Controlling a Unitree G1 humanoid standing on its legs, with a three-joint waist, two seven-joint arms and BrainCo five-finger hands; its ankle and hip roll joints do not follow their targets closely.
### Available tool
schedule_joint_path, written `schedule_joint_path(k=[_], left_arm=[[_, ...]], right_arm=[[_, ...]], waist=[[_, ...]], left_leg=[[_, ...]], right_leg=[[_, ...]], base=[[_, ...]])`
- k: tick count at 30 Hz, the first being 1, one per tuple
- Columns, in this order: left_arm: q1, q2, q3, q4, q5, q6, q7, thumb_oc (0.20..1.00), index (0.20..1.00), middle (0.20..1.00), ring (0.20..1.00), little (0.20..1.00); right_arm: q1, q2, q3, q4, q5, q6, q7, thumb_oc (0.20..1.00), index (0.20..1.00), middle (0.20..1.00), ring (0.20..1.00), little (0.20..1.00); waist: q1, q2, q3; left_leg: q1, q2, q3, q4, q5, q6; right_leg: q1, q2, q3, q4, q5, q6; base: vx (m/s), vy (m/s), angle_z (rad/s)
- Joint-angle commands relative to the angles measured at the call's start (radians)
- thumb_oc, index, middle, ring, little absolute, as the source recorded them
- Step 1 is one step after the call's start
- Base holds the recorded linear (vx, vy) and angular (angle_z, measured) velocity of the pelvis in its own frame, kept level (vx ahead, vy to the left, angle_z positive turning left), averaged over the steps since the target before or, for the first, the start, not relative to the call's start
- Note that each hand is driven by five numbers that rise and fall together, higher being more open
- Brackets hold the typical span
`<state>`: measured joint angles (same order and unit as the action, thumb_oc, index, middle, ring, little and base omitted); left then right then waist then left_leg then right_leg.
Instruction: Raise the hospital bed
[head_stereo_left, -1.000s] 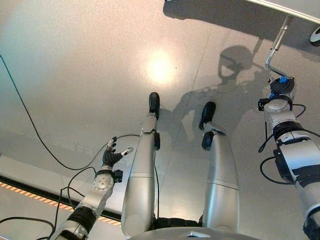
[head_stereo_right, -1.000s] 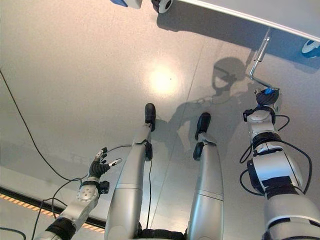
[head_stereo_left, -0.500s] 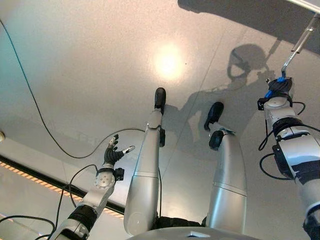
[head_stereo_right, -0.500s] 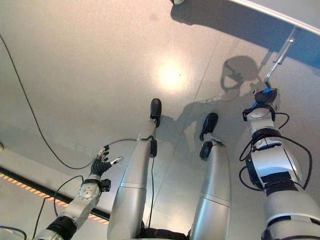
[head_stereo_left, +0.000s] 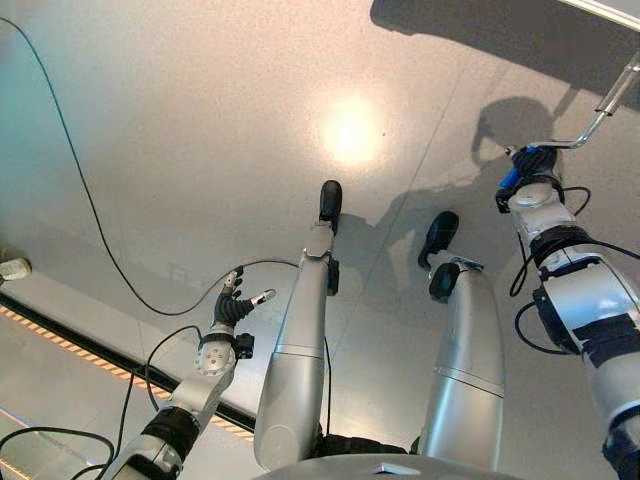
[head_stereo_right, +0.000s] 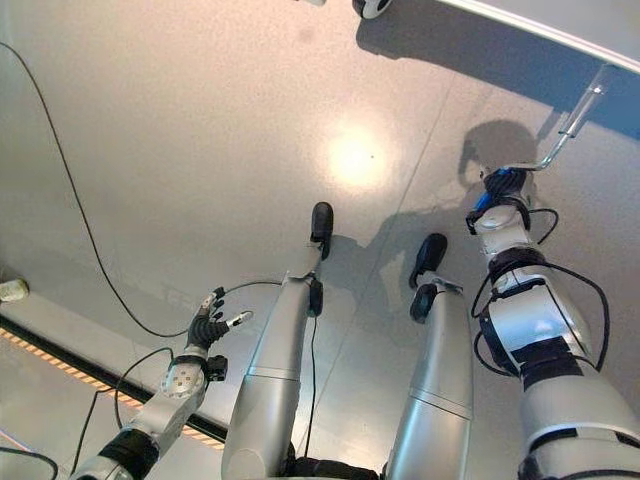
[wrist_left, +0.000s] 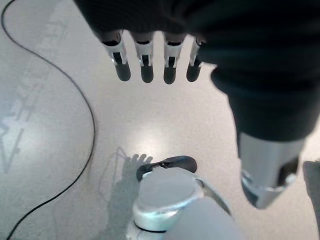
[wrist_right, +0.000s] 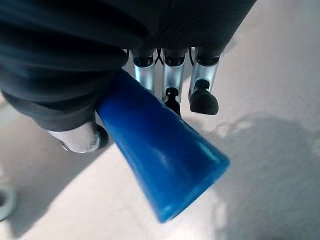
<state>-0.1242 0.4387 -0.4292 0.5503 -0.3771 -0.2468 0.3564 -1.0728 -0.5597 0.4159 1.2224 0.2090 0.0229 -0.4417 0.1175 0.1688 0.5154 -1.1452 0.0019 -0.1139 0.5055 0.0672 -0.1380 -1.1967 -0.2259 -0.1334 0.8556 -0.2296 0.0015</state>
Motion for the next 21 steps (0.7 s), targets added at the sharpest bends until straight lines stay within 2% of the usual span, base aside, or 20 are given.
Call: schedule_joint_path(k=[1,4,6,7,8,9,10,11,12,13,14,15,16,21], left_arm=[[0.013,0.019,0.005,0.005,-0.038,-0.013,0.033,1.000,1.000,1.000,1.000,1.000],[0.010,0.016,0.010,0.017,-0.040,-0.012,0.036,1.000,1.000,1.000,1.000,1.000],[0.013,0.016,0.020,0.025,-0.036,-0.011,0.039,1.000,1.000,1.000,1.000,1.000],[0.000,0.014,0.032,0.028,-0.035,-0.010,0.039,1.000,1.000,1.000,1.000,1.000],[0.016,0.014,0.023,0.029,-0.035,-0.010,0.039,1.000,1.000,1.000,1.000,1.000],[0.018,0.013,0.025,0.037,-0.032,-0.009,0.039,1.000,1.000,1.000,1.000,1.000],[0.005,0.011,0.039,0.041,-0.025,-0.006,0.040,1.000,1.000,1.000,1.000,1.000],[0.022,0.011,0.031,0.042,-0.025,-0.006,0.039,1.000,1.000,1.000,1.000,1.000],[0.011,0.010,0.042,0.047,-0.016,-0.009,0.038,1.000,1.000,1.000,1.000,1.000],[0.014,0.010,0.044,0.044,-0.015,-0.010,0.037,1.000,1.000,1.000,1.000,1.000],[0.030,0.010,0.036,0.045,-0.015,-0.010,0.037,1.000,1.000,1.000,1.000,1.000],[0.032,0.007,0.038,0.051,-0.013,-0.009,0.036,1.000,1.000,1.000,1.000,1.000],[0.018,0.002,0.050,0.058,-0.009,-0.009,0.034,1.000,1.000,1.000,1.000,1.000],[0.023,-0.017,0.059,0.089,0.008,0.000,0.023,1.000,1.000,1.000,1.000,1.000]], right_arm=[[-0.074,0.146,0.107,-0.214,-0.059,-0.123,0.027,0.200,0.200,0.200,0.200,0.200],[-0.050,0.158,0.112,-0.301,-0.056,-0.142,0.020,0.200,0.200,0.200,0.200,0.200],[-0.008,0.161,0.104,-0.451,-0.046,-0.172,0.010,0.200,0.200,0.200,0.200,0.200],[-0.008,0.158,0.100,-0.507,-0.039,-0.184,0.006,0.200,0.200,0.200,0.200,0.200],[0.012,0.162,0.100,-0.507,-0.039,-0.184,0.006,0.200,0.200,0.200,0.200,0.200],[0.028,0.160,0.096,-0.539,-0.040,-0.193,0.007,0.200,0.200,0.200,0.200,0.200],[0.053,0.146,0.078,-0.623,-0.035,-0.211,0.005,0.200,0.200,0.200,0.200,0.200],[0.073,0.149,0.078,-0.622,-0.034,-0.211,0.005,0.200,0.200,0.200,0.200,0.200],[0.093,0.132,0.061,-0.679,-0.036,-0.226,0.005,0.200,0.200,0.200,0.200,0.200],[0.112,0.127,0.054,-0.706,-0.033,-0.229,0.004,0.200,0.200,0.200,0.200,0.200],[0.131,0.130,0.055,-0.705,-0.033,-0.229,0.004,0.200,0.200,0.200,0.200,0.200],[0.147,0.126,0.049,-0.723,-0.032,-0.232,0.006,0.200,0.200,0.200,0.200,0.200],[0.159,0.118,0.020,-0.758,-0.020,-0.247,0.002,0.200,0.200,0.200,0.200,0.200],[0.261,0.106,-0.053,-0.846,0.034,-0.289,-0.003,0.200,0.200,0.200,0.200,0.200]], waist=[[0.016,0.032,0.005],[0.007,0.019,0.005],[-0.009,0.002,0.005],[-0.013,-0.002,0.005],[-0.015,-0.004,0.005],[-0.020,-0.009,0.005],[-0.027,-0.018,0.005],[-0.029,-0.019,0.005],[-0.035,-0.025,0.005],[-0.038,-0.027,0.005],[-0.039,-0.028,0.005],[-0.043,-0.032,0.005],[-0.047,-0.033,0.005],[-0.068,-0.041,0.005]], left_leg=[[0.020,-0.039,0.060,0.056,-0.097,0.066],[0.028,-0.037,0.064,0.049,-0.095,0.066],[0.040,-0.034,0.069,0.037,-0.094,0.066],[0.013,-0.031,0.068,0.017,-0.052,0.068],[0.045,-0.033,0.071,0.031,-0.090,0.066],[0.053,-0.031,0.071,0.027,-0.091,0.066],[0.037,-0.026,0.073,-0.004,-0.048,0.068],[0.070,-0.027,0.075,0.009,-0.085,0.066],[0.050,-0.022,0.081,-0.016,-0.044,0.067],[0.057,-0.021,0.082,-0.023,-0.041,0.066],[0.089,-0.022,0.084,-0.010,-0.078,0.063],[0.099,-0.021,0.085,-0.019,-0.075,0.062],[0.084,-0.016,0.086,-0.052,-0.031,0.063],[0.133,-0.005,0.102,-0.091,-0.022,0.063]], right_leg=[[0.051,0.001,0.074,-0.100,0.093,0.126],[0.060,0.005,0.076,-0.112,0.098,0.126],[0.073,0.010,0.079,-0.133,0.107,0.128],[0.047,0.015,0.074,-0.158,0.149,0.122],[0.077,0.013,0.080,-0.142,0.113,0.128],[0.082,0.013,0.081,-0.146,0.112,0.129],[0.065,0.020,0.077,-0.181,0.157,0.124],[0.095,0.018,0.083,-0.165,0.122,0.130],[0.077,0.023,0.078,-0.196,0.164,0.126],[0.085,0.025,0.077,-0.206,0.169,0.128],[0.115,0.023,0.083,-0.190,0.133,0.134],[0.125,0.024,0.082,-0.202,0.136,0.135],[0.110,0.032,0.078,-0.242,0.182,0.131],[0.154,0.045,0.089,-0.301,0.209,0.139]], base=[[0.02,0.033,-0.01],[0.01,0.031,-0.04],[-0.03,0.036,-0.09],[0.00,0.022,-0.09],[0.00,0.010,-0.11],[-0.01,0.018,-0.16],[-0.01,0.019,-0.14],[-0.08,0.042,-0.14],[-0.02,0.016,-0.06],[-0.02,0.017,-0.06],[0.04,-0.009,-0.07],[-0.03,0.005,-0.10],[-0.09,0.015,-0.09],[-0.04,0.027,-0.10]])
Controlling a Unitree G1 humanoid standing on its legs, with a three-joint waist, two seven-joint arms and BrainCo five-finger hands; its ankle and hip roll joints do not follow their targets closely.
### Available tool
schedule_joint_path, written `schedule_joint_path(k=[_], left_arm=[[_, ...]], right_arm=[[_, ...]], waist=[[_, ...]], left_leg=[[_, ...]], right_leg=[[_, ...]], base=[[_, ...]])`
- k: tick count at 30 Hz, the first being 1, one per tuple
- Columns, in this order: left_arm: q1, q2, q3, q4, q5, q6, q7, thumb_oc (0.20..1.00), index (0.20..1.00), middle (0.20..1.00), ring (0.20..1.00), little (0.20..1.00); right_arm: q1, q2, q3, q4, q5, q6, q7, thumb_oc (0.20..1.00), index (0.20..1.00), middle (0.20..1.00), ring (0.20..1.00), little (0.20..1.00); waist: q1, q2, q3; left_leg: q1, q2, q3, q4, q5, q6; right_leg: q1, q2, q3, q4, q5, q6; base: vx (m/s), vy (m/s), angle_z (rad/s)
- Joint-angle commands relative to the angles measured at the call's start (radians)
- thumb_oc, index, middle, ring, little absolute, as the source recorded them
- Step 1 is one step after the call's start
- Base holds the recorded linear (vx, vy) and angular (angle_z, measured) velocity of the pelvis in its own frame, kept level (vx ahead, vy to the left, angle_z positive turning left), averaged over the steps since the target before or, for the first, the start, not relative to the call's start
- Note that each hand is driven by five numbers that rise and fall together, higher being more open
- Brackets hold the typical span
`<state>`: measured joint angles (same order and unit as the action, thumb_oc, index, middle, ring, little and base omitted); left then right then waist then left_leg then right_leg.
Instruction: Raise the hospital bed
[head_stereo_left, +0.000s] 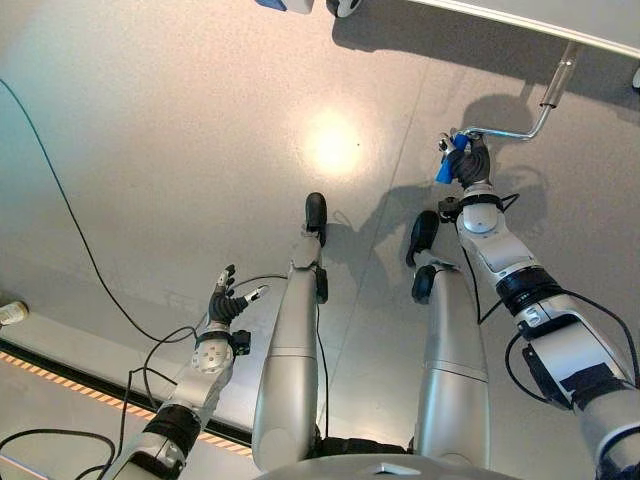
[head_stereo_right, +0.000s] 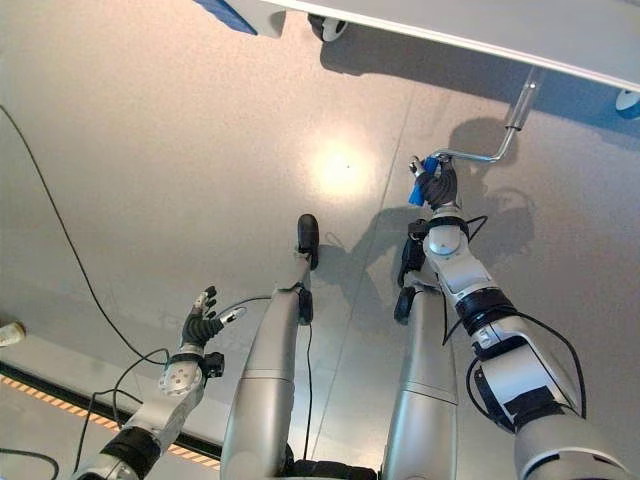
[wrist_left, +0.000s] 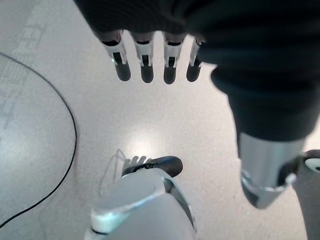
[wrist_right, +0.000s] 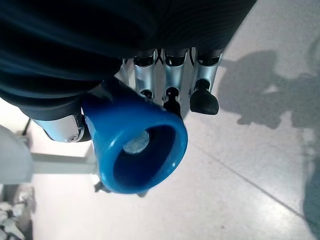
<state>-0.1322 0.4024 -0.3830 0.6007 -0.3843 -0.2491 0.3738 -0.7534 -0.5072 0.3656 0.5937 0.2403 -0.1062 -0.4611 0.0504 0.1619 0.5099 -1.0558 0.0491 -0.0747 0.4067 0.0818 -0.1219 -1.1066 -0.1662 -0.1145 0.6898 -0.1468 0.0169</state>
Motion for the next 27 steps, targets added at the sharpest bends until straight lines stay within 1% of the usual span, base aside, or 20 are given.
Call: schedule_joint_path(k=[1,2,4,7,11,14,16,22,27], left_arm=[[0.031,0.019,0.012,0.038,0.015,0.002,0.006,1.000,1.000,1.000,1.000,1.000],[0.031,0.019,0.012,0.038,0.015,0.002,0.006,1.000,1.000,1.000,1.000,1.000],[0.040,0.005,0.032,0.061,0.026,0.003,-0.007,1.000,1.000,1.000,1.000,1.000],[0.050,-0.002,0.045,0.066,0.030,0.005,-0.018,1.000,1.000,1.000,1.000,1.000],[0.066,-0.003,0.058,0.054,0.034,0.003,-0.029,1.000,1.000,1.000,1.000,1.000],[0.074,-0.006,0.062,0.050,0.033,0.000,-0.032,1.000,1.000,1.000,1.000,1.000],[0.075,-0.008,0.071,0.055,0.031,-0.003,-0.032,1.000,1.000,1.000,1.000,1.000],[0.084,-0.020,0.085,0.069,0.034,0.000,-0.034,1.000,1.000,1.000,1.000,1.000],[0.088,-0.021,0.090,0.066,0.036,0.000,-0.031,1.000,1.000,1.000,1.000,1.000]], right_arm=[[-0.058,0.054,-0.003,-0.218,0.002,-0.160,0.017,0.200,0.200,0.200,0.200,0.200],[-0.057,0.054,-0.003,-0.218,0.002,-0.160,0.017,0.200,0.200,0.200,0.200,0.200],[0.032,0.034,-0.064,-0.302,0.029,-0.195,0.021,0.200,0.200,0.200,0.200,0.200],[0.095,0.032,-0.106,-0.357,0.059,-0.220,0.025,0.200,0.200,0.200,0.200,0.200],[0.156,0.014,-0.153,-0.407,0.073,-0.235,0.029,0.200,0.200,0.200,0.200,0.200],[0.177,0.010,-0.171,-0.408,0.079,-0.240,0.025,0.200,0.200,0.200,0.200,0.200],[0.190,-0.003,-0.192,-0.414,0.075,-0.244,0.015,0.200,0.200,0.200,0.200,0.200],[0.249,0.014,-0.268,-0.431,0.100,-0.270,-0.015,0.200,0.200,0.200,0.200,0.200],[0.277,0.020,-0.306,-0.437,0.113,-0.283,-0.035,0.200,0.200,0.200,0.200,0.200]], waist=[[0.000,-0.034,0.010],[0.000,-0.034,0.010],[-0.018,-0.038,0.010],[-0.030,-0.047,0.010],[-0.041,-0.052,0.010],[-0.045,-0.052,0.010],[-0.052,-0.058,0.010],[-0.063,-0.060,0.010],[-0.068,-0.064,0.010]], left_leg=[[0.045,-0.052,0.064,0.007,-0.036,0.047],[0.045,-0.052,0.064,0.007,-0.036,0.047],[0.084,-0.046,0.074,-0.015,-0.031,0.045],[0.110,-0.042,0.083,-0.021,-0.031,0.045],[0.136,-0.038,0.087,-0.033,-0.030,0.042],[0.148,-0.035,0.089,-0.040,-0.029,0.040],[0.165,-0.033,0.093,-0.056,-0.025,0.041],[0.185,-0.026,0.092,-0.064,-0.023,0.036],[0.196,-0.022,0.094,-0.067,-0.023,0.033]], right_leg=[[0.064,-0.014,0.070,-0.136,0.127,0.123],[0.064,-0.014,0.070,-0.136,0.127,0.123],[0.096,-0.006,0.079,-0.167,0.140,0.127],[0.121,0.001,0.089,-0.185,0.143,0.128],[0.145,0.004,0.095,-0.203,0.147,0.128],[0.153,0.004,0.094,-0.209,0.150,0.128],[0.165,0.010,0.098,-0.221,0.155,0.128],[0.184,0.014,0.096,-0.231,0.151,0.125],[0.194,0.017,0.099,-0.235,0.150,0.125]], base=[[-0.01,0.017,-0.11],[-0.01,-0.007,-0.10],[-0.03,0.011,-0.09],[-0.02,-0.003,-0.09],[-0.01,-0.032,-0.08],[0.00,-0.004,-0.01],[0.00,-0.020,-0.01],[0.00,-0.036,-0.02],[0.00,-0.021,-0.01]])
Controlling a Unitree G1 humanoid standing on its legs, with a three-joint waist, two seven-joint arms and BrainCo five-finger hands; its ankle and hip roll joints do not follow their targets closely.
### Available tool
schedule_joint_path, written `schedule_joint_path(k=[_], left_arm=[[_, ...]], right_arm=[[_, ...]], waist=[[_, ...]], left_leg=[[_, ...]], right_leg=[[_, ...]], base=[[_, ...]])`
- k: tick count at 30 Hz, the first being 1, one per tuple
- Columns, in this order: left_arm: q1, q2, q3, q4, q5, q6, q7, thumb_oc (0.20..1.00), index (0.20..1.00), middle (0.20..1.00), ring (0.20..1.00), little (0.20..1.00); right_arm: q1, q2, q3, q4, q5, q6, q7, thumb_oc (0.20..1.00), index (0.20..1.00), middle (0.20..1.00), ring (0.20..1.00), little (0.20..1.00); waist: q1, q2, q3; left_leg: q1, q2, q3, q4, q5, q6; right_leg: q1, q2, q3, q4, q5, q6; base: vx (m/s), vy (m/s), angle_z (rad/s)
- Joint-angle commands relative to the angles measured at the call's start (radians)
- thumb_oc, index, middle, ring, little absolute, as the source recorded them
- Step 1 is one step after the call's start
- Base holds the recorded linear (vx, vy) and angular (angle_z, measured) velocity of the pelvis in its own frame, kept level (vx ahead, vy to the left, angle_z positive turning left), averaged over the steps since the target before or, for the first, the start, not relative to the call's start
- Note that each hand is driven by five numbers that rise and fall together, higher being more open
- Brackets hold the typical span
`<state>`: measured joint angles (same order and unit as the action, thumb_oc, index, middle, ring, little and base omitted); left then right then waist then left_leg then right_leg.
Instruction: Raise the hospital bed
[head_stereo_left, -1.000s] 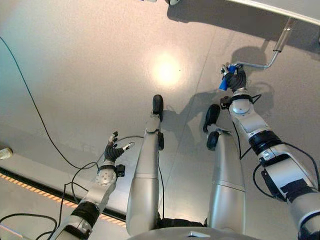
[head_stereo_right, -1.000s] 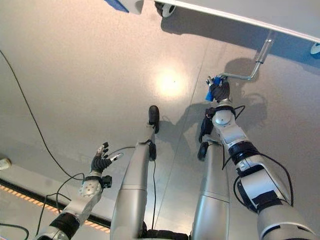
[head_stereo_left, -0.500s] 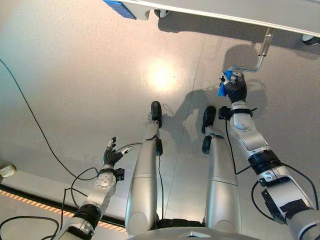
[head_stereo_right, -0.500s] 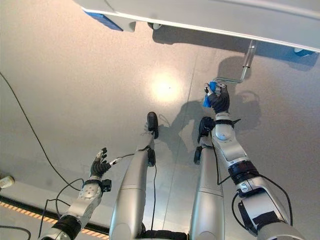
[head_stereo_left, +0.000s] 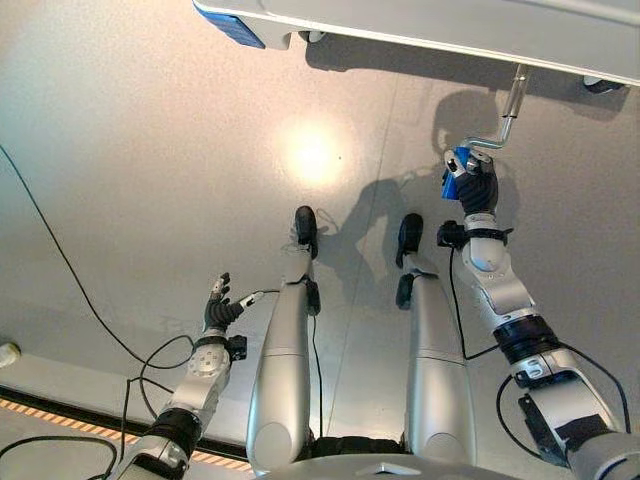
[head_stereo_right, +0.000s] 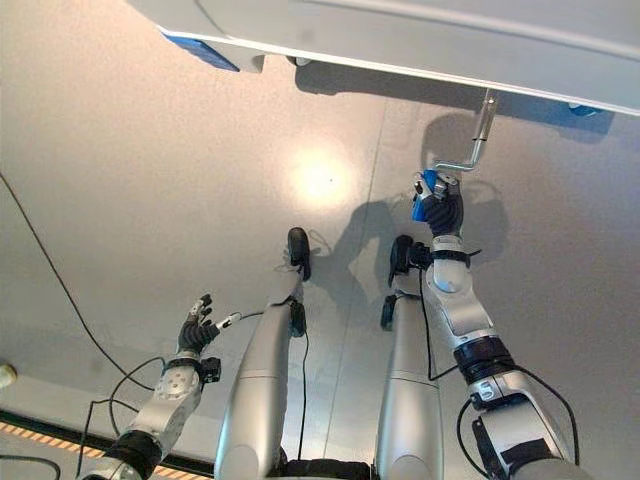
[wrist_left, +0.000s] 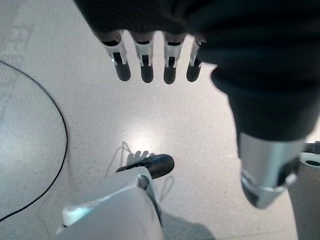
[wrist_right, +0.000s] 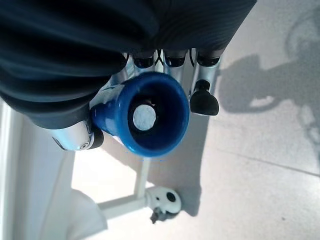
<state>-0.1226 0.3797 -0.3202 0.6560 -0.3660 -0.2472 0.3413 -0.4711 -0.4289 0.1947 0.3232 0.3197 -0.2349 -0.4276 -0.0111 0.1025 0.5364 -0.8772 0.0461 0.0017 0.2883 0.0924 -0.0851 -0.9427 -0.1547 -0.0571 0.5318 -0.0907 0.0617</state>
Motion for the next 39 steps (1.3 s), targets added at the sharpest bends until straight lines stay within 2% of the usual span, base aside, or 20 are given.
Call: schedule_joint_path(k=[1,12,19,26,38,39], left_arm=[[0.084,0.003,0.030,0.011,0.013,-0.003,0.001,1.000,1.000,1.000,1.000,1.000],[0.094,0.004,0.051,0.009,0.001,-0.004,0.014,1.000,1.000,1.000,1.000,1.000],[0.105,0.011,0.074,0.001,0.004,-0.011,0.035,1.000,1.000,1.000,1.000,1.000],[0.114,0.018,0.083,-0.002,0.011,-0.013,0.045,1.000,1.000,1.000,1.000,1.000],[0.134,0.032,0.099,-0.028,0.022,-0.018,0.066,1.000,1.000,1.000,1.000,1.000],[0.137,0.035,0.099,-0.035,0.020,-0.017,0.067,1.000,1.000,1.000,1.000,1.000]], right_arm=[[0.003,-0.053,-0.159,-0.171,0.045,-0.167,-0.082,0.200,0.200,0.200,0.200,0.200],[0.050,-0.064,-0.249,-0.149,0.032,-0.185,-0.166,0.200,0.200,0.200,0.200,0.200],[0.085,-0.114,-0.319,-0.104,-0.024,-0.158,-0.246,0.200,0.200,0.200,0.200,0.200],[0.107,-0.149,-0.341,-0.083,-0.065,-0.130,-0.278,0.200,0.200,0.200,0.200,0.200],[0.125,-0.246,-0.358,0.041,-0.224,0.018,-0.362,0.200,0.200,0.200,0.200,0.200],[0.124,-0.267,-0.350,0.074,-0.257,0.051,-0.367,0.200,0.200,0.200,0.200,0.200]], waist=[[-0.010,-0.006,-0.016],[-0.020,-0.022,-0.016],[-0.027,-0.037,-0.016],[-0.033,-0.050,-0.016],[-0.037,-0.066,-0.016],[-0.036,-0.066,-0.016]], left_leg=[[0.022,-0.019,0.017,0.053,-0.036,-0.004],[0.021,-0.014,0.017,0.068,-0.047,-0.001],[0.016,-0.013,0.014,0.079,-0.053,-0.002],[0.014,-0.009,0.013,0.080,-0.055,-0.002],[0.002,-0.008,0.008,0.087,-0.058,-0.001],[-0.001,-0.006,0.008,0.088,-0.058,0.000]], right_leg=[[0.031,0.008,0.044,-0.074,0.095,0.079],[0.032,0.014,0.049,-0.068,0.089,0.077],[0.027,0.018,0.050,-0.062,0.086,0.075],[0.024,0.019,0.051,-0.063,0.087,0.074],[0.011,0.027,0.050,-0.054,0.084,0.071],[0.007,0.028,0.050,-0.053,0.084,0.071]], base=[[0.00,0.000,0.00],[0.00,-0.010,-0.02],[0.00,0.000,0.00],[0.00,0.000,0.00],[0.00,0.000,0.00],[0.00,0.000,0.00]])
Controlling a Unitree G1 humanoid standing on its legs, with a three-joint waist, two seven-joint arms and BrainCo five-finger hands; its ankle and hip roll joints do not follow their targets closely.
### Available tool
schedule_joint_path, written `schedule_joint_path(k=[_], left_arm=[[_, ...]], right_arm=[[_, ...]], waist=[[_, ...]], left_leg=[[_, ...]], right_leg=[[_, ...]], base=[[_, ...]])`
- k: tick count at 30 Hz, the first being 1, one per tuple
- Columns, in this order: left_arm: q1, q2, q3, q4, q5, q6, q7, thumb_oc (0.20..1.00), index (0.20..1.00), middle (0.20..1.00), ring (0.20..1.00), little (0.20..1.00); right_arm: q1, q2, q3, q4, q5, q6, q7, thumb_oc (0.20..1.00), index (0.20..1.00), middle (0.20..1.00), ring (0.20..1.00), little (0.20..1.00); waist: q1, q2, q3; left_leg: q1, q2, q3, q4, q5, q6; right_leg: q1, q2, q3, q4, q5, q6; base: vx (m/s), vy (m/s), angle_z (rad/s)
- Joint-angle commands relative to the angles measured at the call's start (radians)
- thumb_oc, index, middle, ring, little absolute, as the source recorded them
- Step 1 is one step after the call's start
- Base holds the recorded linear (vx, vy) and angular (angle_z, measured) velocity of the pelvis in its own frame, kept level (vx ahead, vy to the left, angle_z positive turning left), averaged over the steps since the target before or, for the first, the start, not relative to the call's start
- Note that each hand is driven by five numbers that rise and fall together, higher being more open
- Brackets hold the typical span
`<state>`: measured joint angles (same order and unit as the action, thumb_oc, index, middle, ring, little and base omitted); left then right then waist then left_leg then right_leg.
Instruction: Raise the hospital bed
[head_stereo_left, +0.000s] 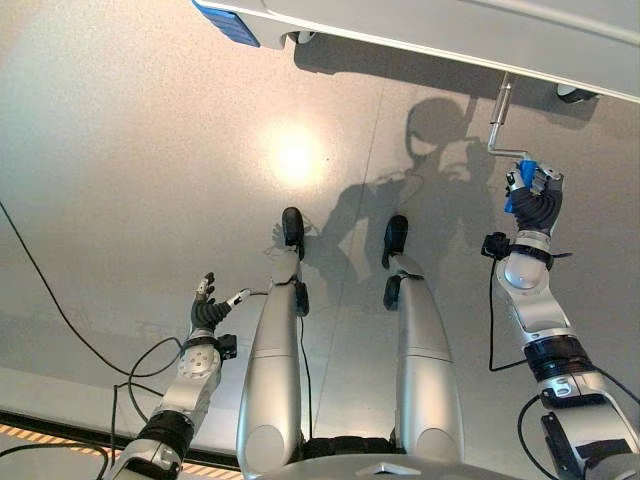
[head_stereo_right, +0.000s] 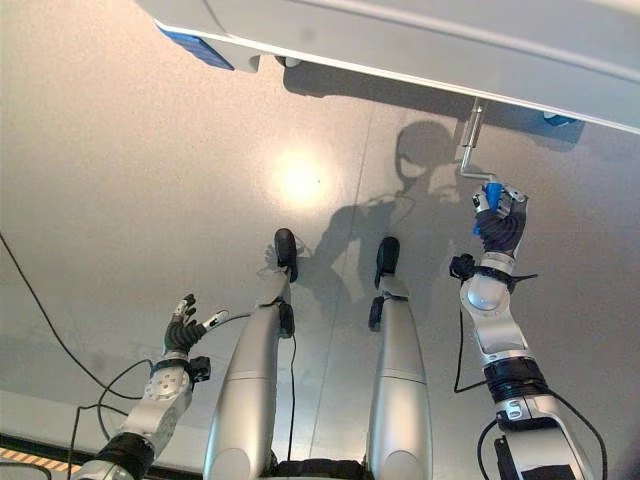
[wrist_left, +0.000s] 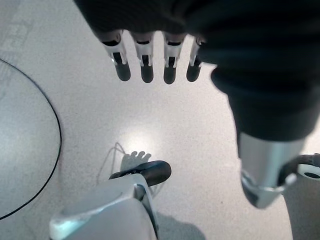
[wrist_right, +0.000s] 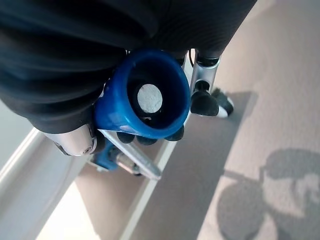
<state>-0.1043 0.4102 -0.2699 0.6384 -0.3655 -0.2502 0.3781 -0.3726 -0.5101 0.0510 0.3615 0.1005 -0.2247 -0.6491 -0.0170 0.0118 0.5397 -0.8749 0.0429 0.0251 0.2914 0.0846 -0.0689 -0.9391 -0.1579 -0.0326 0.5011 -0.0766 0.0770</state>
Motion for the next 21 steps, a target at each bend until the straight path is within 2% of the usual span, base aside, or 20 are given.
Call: schedule_joint_path(k=[1,7,9,11,13,15,18,19,21], left_arm=[[0.119,0.008,0.048,-0.020,0.021,-0.016,0.032,1.000,1.000,1.000,1.000,1.000],[0.120,0.014,0.042,-0.037,0.005,-0.021,0.032,1.000,1.000,1.000,1.000,1.000],[0.116,0.017,0.033,-0.045,-0.001,-0.024,0.034,1.000,1.000,1.000,1.000,1.000],[0.116,0.017,0.032,-0.048,-0.003,-0.024,0.033,1.000,1.000,1.000,1.000,1.000],[0.113,0.018,0.016,-0.046,-0.012,-0.025,0.032,1.000,1.000,1.000,1.000,1.000],[0.111,0.017,0.012,-0.044,-0.014,-0.024,0.032,1.000,1.000,1.000,1.000,1.000],[0.095,0.018,-0.010,-0.036,-0.020,-0.025,0.028,1.000,1.000,1.000,1.000,1.000],[0.086,0.022,-0.035,-0.034,-0.024,-0.031,0.022,1.000,1.000,1.000,1.000,1.000],[0.083,0.030,-0.040,-0.048,-0.027,-0.031,0.021,1.000,1.000,1.000,1.000,1.000]], right_arm=[[0.019,-0.196,-0.199,0.065,-0.042,0.055,-0.143,0.200,0.200,0.200,0.200,0.200],[-0.056,-0.251,-0.127,0.218,-0.054,0.109,-0.127,0.200,0.200,0.200,0.200,0.200],[-0.106,-0.277,-0.068,0.342,-0.068,0.151,-0.101,0.200,0.200,0.200,0.200,0.200],[-0.138,-0.290,-0.038,0.388,-0.069,0.158,-0.091,0.200,0.200,0.200,0.200,0.200],[-0.220,-0.313,0.047,0.520,-0.089,0.191,-0.057,0.200,0.200,0.200,0.200,0.200],[-0.253,-0.318,0.080,0.570,-0.091,0.195,-0.047,0.200,0.200,0.200,0.200,0.200],[-0.353,-0.327,0.181,0.755,-0.095,0.212,0.011,0.200,0.200,0.200,0.200,0.200],[-0.417,-0.338,0.253,0.868,-0.130,0.236,0.039,0.200,0.200,0.200,0.200,0.200],[-0.465,-0.334,0.320,0.900,-0.198,0.262,0.063,0.200,0.200,0.200,0.200,0.200]], waist=[[-0.029,0.024,-0.020],[-0.024,0.022,-0.020],[-0.016,0.025,-0.020],[-0.015,0.028,-0.020],[-0.007,0.034,-0.020],[-0.005,0.037,-0.020],[0.008,0.051,-0.020],[0.022,0.065,-0.020],[0.030,0.072,-0.020]], left_leg=[[-0.005,-0.003,-0.016,0.085,-0.050,-0.016],[-0.022,-0.002,-0.019,0.086,-0.049,-0.014],[-0.035,-0.001,-0.023,0.086,-0.046,-0.015],[-0.042,0.000,-0.024,0.086,-0.046,-0.016],[-0.063,0.002,-0.027,0.093,-0.044,-0.015],[-0.071,0.001,-0.028,0.096,-0.044,-0.016],[-0.097,0.000,-0.033,0.106,-0.043,-0.016],[-0.110,-0.002,-0.036,0.111,-0.041,-0.016],[-0.122,-0.002,-0.040,0.113,-0.039,-0.017]], right_leg=[[0.000,0.032,0.025,-0.022,0.070,0.055],[-0.014,0.034,0.023,-0.020,0.072,0.052],[-0.031,0.035,0.018,-0.016,0.073,0.050],[-0.038,0.034,0.015,-0.015,0.073,0.049],[-0.059,0.036,0.011,-0.005,0.074,0.047],[-0.066,0.035,0.011,-0.002,0.073,0.046],[-0.089,0.035,0.009,0.006,0.073,0.044],[-0.100,0.032,0.005,0.015,0.072,0.044],[-0.118,0.034,0.003,0.024,0.073,0.044]], base=[[0.01,-0.030,0.01],[0.00,0.000,0.00],[0.00,-0.016,0.00],[0.00,0.000,0.00],[0.00,0.000,0.00],[0.00,0.000,0.00],[0.00,0.000,0.00],[0.01,-0.030,0.01],[0.00,0.000,0.00]])
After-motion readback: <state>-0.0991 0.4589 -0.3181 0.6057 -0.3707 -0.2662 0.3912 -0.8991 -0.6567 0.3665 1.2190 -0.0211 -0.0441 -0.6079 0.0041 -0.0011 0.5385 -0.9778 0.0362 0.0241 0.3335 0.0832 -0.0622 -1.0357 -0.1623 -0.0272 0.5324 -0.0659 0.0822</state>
